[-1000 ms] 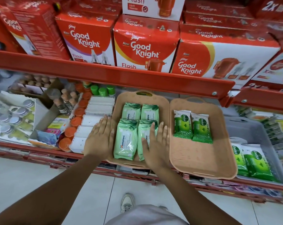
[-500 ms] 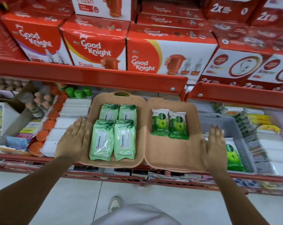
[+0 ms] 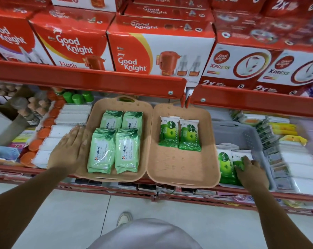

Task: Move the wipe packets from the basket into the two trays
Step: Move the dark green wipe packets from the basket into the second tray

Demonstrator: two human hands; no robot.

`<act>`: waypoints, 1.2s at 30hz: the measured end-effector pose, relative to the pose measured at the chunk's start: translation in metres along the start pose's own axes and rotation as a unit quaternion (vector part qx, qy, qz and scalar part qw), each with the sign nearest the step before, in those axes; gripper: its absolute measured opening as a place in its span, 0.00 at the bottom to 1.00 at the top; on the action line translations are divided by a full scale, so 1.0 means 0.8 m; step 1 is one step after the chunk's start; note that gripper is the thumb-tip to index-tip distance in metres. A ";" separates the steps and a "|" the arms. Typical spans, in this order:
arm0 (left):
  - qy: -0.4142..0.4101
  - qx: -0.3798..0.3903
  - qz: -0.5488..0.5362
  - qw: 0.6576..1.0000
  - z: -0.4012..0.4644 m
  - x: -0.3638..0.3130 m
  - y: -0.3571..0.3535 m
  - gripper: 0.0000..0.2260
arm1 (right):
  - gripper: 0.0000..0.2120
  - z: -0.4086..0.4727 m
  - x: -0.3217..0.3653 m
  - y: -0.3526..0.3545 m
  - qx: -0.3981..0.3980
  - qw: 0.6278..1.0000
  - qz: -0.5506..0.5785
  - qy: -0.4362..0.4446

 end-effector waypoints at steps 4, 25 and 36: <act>0.007 0.002 -0.003 1.000 -0.002 -0.003 0.003 0.31 | 0.26 0.001 0.004 -0.003 0.004 1.000 -0.003 0.003; -0.011 -0.002 -0.017 1.000 0.000 0.000 0.003 0.31 | 0.20 -0.087 0.136 0.058 -0.232 0.949 0.162 0.141; -0.016 -0.005 -0.008 1.000 0.000 -0.001 0.002 0.30 | 0.20 -0.114 0.281 -0.027 -0.049 0.978 0.127 0.158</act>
Point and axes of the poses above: each hand's wrist, its own z-axis towards the middle knuckle, its own y-axis out of the back of the hand, x = y × z, the point moved 5 cm from there along z, towards the middle knuckle, and after that the axes turned 4 degrees about z, right-handed, at the moved point
